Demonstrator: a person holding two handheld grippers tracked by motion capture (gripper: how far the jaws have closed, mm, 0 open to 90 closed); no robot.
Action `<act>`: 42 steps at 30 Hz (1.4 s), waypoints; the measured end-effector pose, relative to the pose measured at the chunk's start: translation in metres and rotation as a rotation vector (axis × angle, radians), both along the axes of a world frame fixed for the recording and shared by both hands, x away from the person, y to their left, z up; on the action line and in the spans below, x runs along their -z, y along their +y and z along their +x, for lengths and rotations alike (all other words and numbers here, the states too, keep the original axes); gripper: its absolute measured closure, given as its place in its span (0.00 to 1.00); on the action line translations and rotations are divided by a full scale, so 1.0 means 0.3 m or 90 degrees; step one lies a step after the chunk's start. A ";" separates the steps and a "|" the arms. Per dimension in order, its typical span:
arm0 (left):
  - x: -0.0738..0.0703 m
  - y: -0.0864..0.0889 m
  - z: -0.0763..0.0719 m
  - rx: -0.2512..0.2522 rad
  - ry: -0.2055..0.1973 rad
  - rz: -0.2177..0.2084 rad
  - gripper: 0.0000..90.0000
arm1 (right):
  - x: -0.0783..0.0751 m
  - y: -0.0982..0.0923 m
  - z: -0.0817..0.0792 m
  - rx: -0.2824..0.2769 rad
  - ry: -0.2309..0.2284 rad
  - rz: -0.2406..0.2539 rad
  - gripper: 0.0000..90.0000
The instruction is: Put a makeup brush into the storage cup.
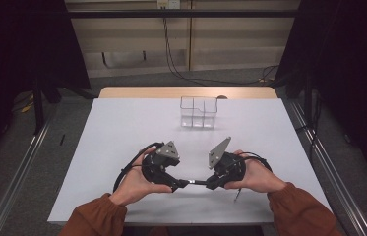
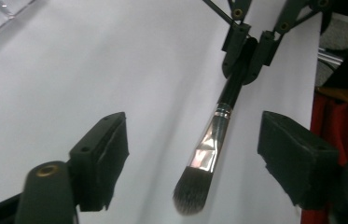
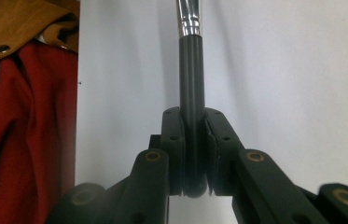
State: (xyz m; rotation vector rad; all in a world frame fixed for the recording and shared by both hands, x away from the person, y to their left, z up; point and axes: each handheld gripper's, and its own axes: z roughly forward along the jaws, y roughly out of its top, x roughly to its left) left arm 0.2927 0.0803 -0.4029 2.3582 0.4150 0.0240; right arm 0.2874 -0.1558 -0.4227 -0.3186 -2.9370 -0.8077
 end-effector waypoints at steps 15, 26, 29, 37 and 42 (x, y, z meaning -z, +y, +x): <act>-0.028 0.059 -0.017 -0.033 -0.002 -0.050 0.05 | 0.012 -0.050 0.003 0.041 0.007 0.013 0.88; 0.005 0.168 -0.052 -0.089 -0.035 -0.089 0.04 | 0.025 -0.101 -0.004 0.087 0.015 0.024 0.88; 0.025 0.181 -0.057 -0.106 -0.033 -0.099 0.04 | 0.035 -0.108 -0.007 0.097 0.014 0.025 0.88; 0.050 0.185 -0.058 -0.112 -0.040 -0.118 0.04 | 0.040 -0.145 -0.016 0.131 0.011 0.082 0.88; 0.055 0.184 -0.057 -0.114 -0.036 -0.119 0.04 | 0.045 -0.154 -0.020 0.151 0.005 0.129 0.88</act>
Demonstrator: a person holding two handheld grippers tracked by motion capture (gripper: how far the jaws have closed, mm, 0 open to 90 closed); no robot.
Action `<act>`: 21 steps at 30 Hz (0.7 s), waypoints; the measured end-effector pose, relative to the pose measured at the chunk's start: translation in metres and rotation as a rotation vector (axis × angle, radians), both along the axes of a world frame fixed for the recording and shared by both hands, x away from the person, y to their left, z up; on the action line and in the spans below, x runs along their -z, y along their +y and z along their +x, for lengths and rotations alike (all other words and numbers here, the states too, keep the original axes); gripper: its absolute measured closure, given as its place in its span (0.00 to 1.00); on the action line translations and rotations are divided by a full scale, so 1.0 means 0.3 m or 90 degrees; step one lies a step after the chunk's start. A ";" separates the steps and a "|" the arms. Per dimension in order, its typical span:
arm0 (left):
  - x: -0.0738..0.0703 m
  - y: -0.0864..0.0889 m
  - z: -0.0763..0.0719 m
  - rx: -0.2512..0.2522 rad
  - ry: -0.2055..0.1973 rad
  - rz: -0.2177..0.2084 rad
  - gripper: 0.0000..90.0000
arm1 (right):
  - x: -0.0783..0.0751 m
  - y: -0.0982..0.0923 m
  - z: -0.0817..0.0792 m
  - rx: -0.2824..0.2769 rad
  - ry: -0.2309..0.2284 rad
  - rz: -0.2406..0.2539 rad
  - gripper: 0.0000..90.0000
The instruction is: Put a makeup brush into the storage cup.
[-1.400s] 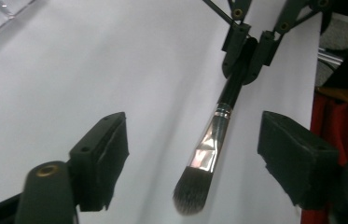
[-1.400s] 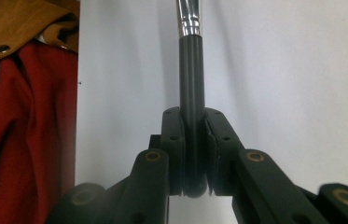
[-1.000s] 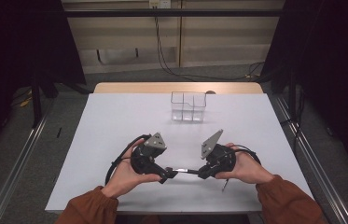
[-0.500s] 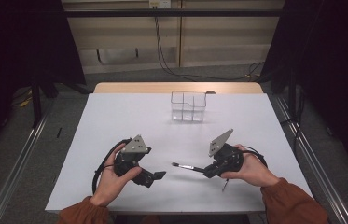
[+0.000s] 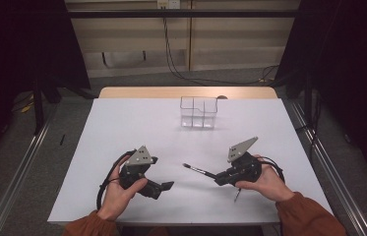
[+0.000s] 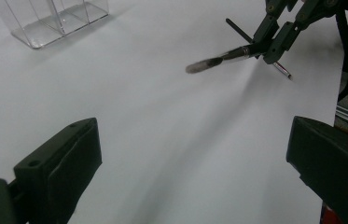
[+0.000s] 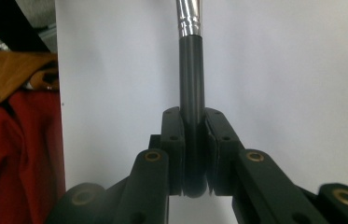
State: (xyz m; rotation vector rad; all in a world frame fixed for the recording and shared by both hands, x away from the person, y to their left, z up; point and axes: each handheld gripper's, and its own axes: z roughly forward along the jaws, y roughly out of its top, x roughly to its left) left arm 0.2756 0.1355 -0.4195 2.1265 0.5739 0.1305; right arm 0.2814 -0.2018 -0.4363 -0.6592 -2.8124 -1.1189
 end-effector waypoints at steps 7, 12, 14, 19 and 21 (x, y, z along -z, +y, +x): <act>0.001 0.001 0.001 -0.007 0.005 -0.006 0.04 | 0.004 -0.007 0.002 0.015 -0.010 0.070 0.88; 0.001 -0.002 0.000 -0.006 0.006 -0.012 0.04 | 0.006 -0.004 0.000 0.020 -0.012 0.088 0.88; 0.001 -0.003 0.000 -0.012 0.004 -0.010 0.04 | 0.006 -0.002 -0.002 0.022 -0.019 0.095 0.88; -0.003 -0.002 0.000 -0.009 0.000 -0.016 0.04 | 0.001 -0.003 -0.007 0.019 -0.043 0.125 0.88; -0.003 -0.003 -0.001 -0.009 -0.001 -0.018 0.04 | -0.001 -0.004 -0.009 0.022 -0.052 0.137 0.88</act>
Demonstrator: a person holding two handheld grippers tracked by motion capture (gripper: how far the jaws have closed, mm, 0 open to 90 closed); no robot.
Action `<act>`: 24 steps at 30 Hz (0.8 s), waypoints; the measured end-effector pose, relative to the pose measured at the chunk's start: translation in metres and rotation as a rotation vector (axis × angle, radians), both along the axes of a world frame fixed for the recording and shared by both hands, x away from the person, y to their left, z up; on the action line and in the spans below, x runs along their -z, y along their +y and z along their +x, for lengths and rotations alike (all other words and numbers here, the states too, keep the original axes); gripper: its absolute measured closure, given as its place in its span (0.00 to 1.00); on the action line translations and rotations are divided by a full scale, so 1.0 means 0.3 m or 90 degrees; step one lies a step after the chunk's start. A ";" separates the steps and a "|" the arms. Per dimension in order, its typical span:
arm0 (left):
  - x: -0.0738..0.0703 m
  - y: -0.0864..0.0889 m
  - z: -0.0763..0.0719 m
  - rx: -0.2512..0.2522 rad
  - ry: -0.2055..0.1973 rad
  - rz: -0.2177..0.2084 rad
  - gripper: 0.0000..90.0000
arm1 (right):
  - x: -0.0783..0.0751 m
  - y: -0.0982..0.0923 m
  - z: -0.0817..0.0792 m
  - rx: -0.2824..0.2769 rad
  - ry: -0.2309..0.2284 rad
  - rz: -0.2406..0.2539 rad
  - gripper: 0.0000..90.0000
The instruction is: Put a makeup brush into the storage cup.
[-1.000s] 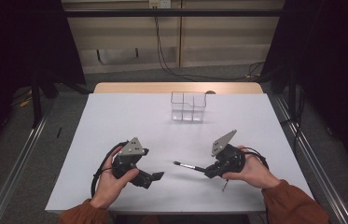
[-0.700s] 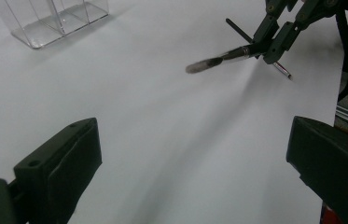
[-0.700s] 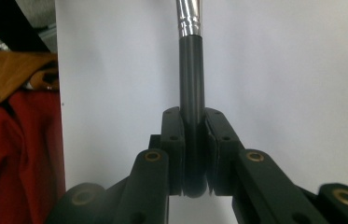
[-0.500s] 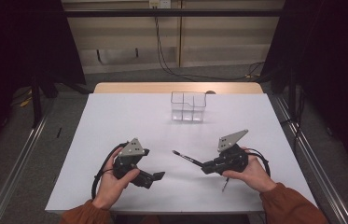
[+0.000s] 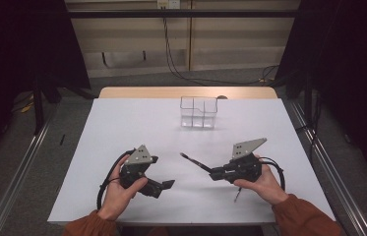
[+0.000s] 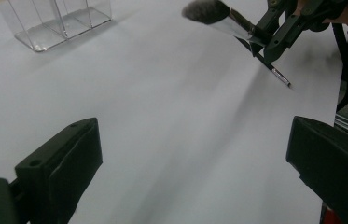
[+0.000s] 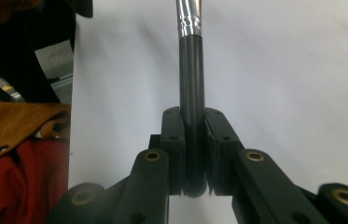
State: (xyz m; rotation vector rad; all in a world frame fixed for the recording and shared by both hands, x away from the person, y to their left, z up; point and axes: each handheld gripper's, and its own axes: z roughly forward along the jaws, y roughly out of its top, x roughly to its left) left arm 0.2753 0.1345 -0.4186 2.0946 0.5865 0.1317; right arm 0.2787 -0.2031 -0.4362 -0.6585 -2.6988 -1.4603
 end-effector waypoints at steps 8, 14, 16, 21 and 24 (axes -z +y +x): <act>-0.002 -0.002 -0.001 0.004 -0.002 -0.003 0.04 | -0.009 0.003 -0.013 -0.018 -0.025 0.045 0.88; -0.001 -0.012 -0.004 0.006 -0.008 -0.008 0.04 | -0.018 -0.005 -0.015 0.007 -0.045 0.076 0.88; -0.002 -0.022 -0.004 0.007 -0.009 -0.015 0.04 | -0.020 -0.008 -0.015 0.016 -0.049 0.086 0.88; -0.002 -0.047 -0.003 0.010 -0.028 -0.027 0.04 | -0.021 -0.014 -0.012 0.030 -0.055 0.097 0.88; 0.001 -0.057 -0.004 0.011 -0.035 -0.034 0.04 | -0.020 -0.013 -0.013 0.030 -0.057 0.100 0.89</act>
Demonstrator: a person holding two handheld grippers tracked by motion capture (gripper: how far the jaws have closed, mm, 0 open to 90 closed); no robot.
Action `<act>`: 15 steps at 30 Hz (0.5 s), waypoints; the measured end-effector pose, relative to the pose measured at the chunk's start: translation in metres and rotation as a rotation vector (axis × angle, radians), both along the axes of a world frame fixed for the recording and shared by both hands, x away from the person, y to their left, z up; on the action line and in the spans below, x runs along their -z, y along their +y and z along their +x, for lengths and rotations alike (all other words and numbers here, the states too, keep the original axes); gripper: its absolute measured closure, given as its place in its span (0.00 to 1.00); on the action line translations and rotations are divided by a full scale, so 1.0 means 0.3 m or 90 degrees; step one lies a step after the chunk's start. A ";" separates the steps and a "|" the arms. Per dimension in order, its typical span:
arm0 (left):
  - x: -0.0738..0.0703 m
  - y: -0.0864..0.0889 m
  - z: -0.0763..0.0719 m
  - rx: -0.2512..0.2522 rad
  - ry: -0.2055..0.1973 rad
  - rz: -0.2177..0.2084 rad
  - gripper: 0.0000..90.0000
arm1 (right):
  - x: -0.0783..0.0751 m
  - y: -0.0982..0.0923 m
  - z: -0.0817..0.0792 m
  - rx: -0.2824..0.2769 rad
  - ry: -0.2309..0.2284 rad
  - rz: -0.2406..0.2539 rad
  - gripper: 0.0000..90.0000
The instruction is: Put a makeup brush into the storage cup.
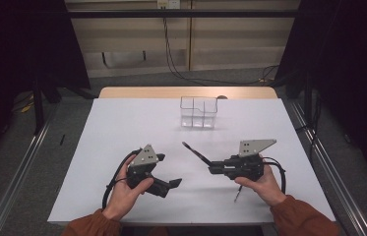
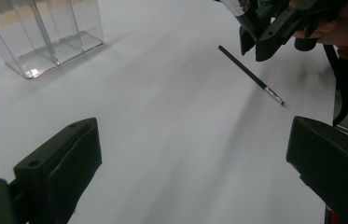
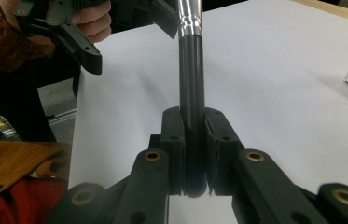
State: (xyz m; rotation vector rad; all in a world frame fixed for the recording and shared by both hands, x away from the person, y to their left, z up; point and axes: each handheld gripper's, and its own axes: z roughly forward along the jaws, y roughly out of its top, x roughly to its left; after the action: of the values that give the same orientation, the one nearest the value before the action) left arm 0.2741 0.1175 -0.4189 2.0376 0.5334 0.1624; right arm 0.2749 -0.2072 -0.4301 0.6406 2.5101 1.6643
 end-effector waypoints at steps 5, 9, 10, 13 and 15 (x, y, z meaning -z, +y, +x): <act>0.001 -0.023 0.004 0.007 0.001 -0.039 0.03 | -0.002 -0.001 -0.001 0.011 -0.003 0.009 0.88; 0.007 -0.062 0.004 0.013 0.001 -0.093 0.03 | -0.002 -0.004 0.000 0.017 -0.004 0.011 0.88; 0.006 -0.070 0.001 0.011 -0.007 -0.090 0.03 | -0.003 -0.005 0.000 0.015 -0.006 0.012 0.88; 0.004 -0.088 -0.002 0.016 -0.008 -0.091 0.04 | -0.005 -0.007 -0.002 0.015 -0.007 0.012 0.88; 0.003 -0.096 0.004 0.011 -0.013 -0.090 0.04 | -0.005 -0.007 -0.002 0.016 -0.009 0.012 0.88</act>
State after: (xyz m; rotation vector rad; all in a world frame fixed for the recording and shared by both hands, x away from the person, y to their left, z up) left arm 0.2753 0.0888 -0.4198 1.9011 0.5012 0.1322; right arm 0.2742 -0.2092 -0.4285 0.6571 2.4690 1.6800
